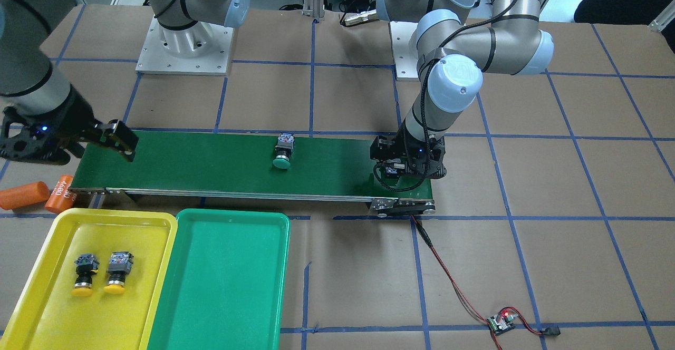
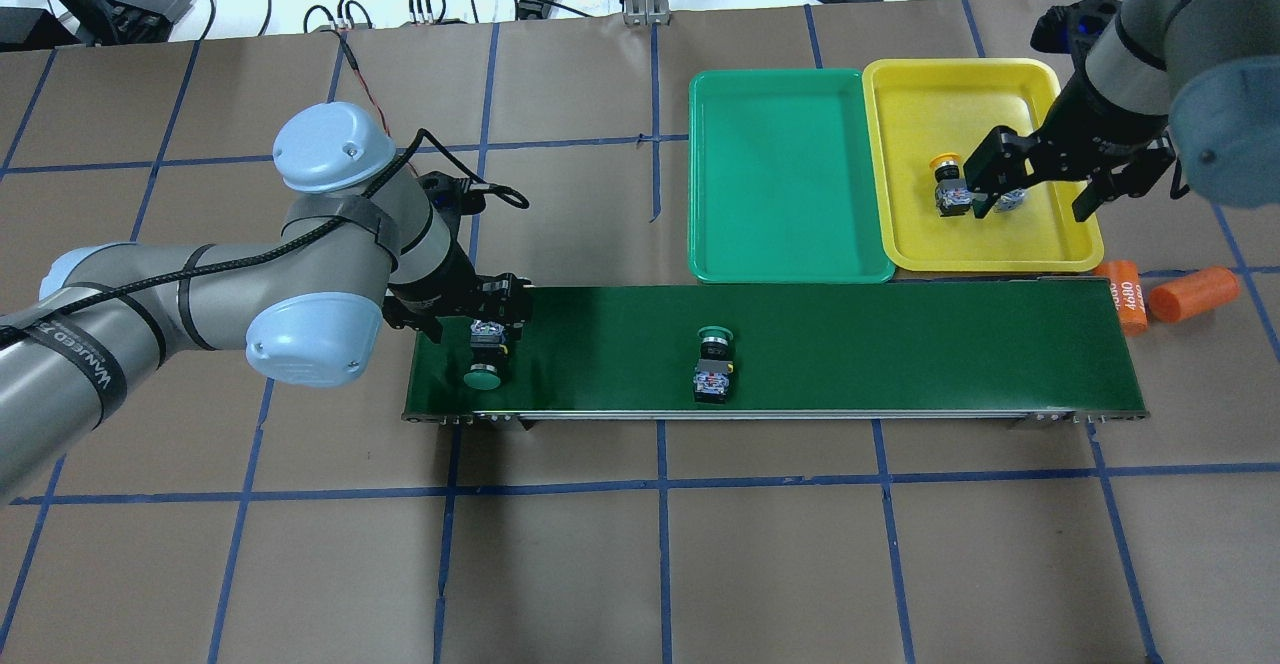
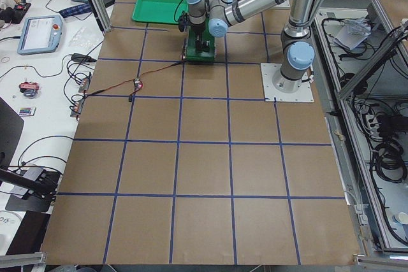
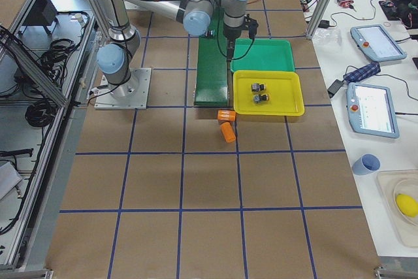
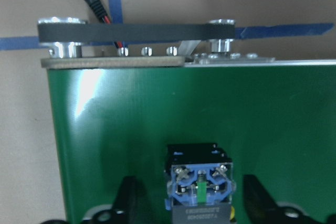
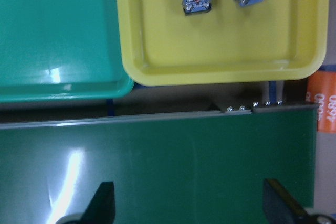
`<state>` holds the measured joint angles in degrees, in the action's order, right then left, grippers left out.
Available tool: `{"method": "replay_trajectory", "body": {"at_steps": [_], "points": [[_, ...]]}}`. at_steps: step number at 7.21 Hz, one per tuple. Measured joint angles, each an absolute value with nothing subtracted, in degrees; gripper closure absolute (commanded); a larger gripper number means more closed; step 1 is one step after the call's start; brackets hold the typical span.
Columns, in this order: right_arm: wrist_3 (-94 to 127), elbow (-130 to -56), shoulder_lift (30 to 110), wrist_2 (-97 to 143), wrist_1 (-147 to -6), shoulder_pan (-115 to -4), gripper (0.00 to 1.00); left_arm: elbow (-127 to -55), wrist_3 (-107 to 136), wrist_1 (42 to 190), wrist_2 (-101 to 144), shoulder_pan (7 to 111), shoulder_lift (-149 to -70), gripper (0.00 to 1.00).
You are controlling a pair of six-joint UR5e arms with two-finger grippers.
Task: Sort buttons by color to trays
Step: 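Raise the left gripper away while the right gripper descends to a green button, then grasp the green button on the belt with the right gripper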
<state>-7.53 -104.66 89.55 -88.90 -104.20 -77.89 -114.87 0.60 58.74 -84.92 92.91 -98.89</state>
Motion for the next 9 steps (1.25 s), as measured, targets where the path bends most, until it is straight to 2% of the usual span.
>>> {"method": "replay_trajectory", "body": {"at_steps": [2, 6, 7, 9], "points": [[-1.31, -109.19, 93.54, -87.59, -103.88, -82.60, 0.00, -108.16, 0.44, 67.89, -85.23, 92.47, -95.99, 0.00], [8.14, -114.35, 92.65, -86.19, -104.35, -90.32, 0.00, -89.16, 0.32, 94.25, -87.33, 86.87, -91.34, 0.00], [10.41, -114.93, 91.93, -84.42, -104.42, -90.97, 0.00, -86.39, 0.75, 96.65, -89.32, 87.07, -91.36, 0.00], [12.77, -115.16, 89.54, -81.58, -105.25, -92.67, 0.00, -87.25, 2.62, 93.19, -90.70, 89.02, -90.38, 0.00]]}}
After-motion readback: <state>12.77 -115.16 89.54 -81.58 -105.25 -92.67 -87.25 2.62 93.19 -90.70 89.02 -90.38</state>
